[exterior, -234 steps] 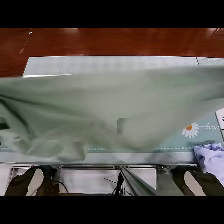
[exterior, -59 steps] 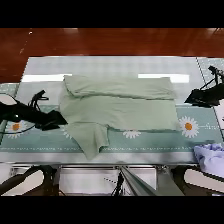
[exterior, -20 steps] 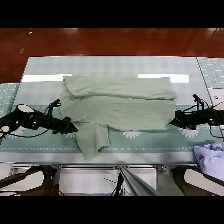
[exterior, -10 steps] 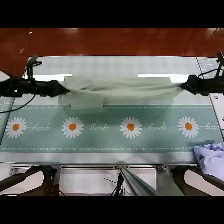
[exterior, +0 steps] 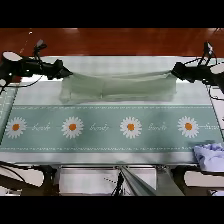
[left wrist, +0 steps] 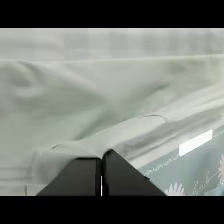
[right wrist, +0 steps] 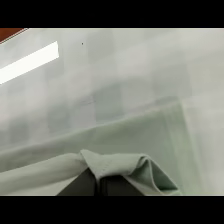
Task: Fold the shirts.
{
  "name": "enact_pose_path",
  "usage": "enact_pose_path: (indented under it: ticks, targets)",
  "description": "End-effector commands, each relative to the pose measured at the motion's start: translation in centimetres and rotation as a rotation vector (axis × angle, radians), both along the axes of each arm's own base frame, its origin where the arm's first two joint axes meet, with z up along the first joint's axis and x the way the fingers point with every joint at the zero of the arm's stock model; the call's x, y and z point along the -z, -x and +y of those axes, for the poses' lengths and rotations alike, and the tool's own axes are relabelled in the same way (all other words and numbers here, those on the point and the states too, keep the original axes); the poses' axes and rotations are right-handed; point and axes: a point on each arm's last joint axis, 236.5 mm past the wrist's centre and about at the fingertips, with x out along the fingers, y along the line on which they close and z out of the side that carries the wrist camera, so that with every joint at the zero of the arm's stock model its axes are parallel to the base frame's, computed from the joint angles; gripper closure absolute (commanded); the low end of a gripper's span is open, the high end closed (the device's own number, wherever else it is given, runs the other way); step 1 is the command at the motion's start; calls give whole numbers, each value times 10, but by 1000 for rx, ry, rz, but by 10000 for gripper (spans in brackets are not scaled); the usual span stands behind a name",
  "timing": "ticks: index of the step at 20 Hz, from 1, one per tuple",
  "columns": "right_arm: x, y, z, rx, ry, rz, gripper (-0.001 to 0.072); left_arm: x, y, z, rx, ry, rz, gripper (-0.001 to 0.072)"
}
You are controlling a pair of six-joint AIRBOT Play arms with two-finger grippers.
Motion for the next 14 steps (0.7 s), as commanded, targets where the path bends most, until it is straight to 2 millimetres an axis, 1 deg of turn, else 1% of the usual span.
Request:
enact_pose_path:
  ticks: [1,2,3,4,5,6,7,9,10,11,12,13,14]
  targets:
    - [35,-14,-3,48,-11,27,682,42,-13,0,-9,50,110,680]
    - [44,-14,-3,53,-17,46,681,51,-12,2,-12,52,126,649]
    - [51,-13,-3,52,-20,60,680,57,-12,5,-18,55,140,565]
    - [54,-12,-3,50,-18,66,631,61,-12,8,-25,56,146,395]
    - [54,-12,-5,43,1,65,485,60,-12,13,-31,59,150,210]
    - [53,-10,-11,25,45,61,342,57,-11,20,-33,66,153,100]
    - [49,-6,-20,-9,114,58,287,50,-5,26,-15,81,166,100]
    - [36,8,-51,-68,302,69,286,34,10,37,42,117,199,107]
    - [28,17,-67,-72,374,87,286,26,17,42,62,129,208,109]
    - [24,26,-82,-46,402,116,284,19,21,46,69,134,207,110]
    - [24,36,-95,4,382,156,269,12,22,49,68,132,196,110]
    - [29,45,-102,55,319,199,235,4,21,49,68,126,179,111]
    - [38,52,-101,94,217,238,192,-2,21,48,69,121,164,111]
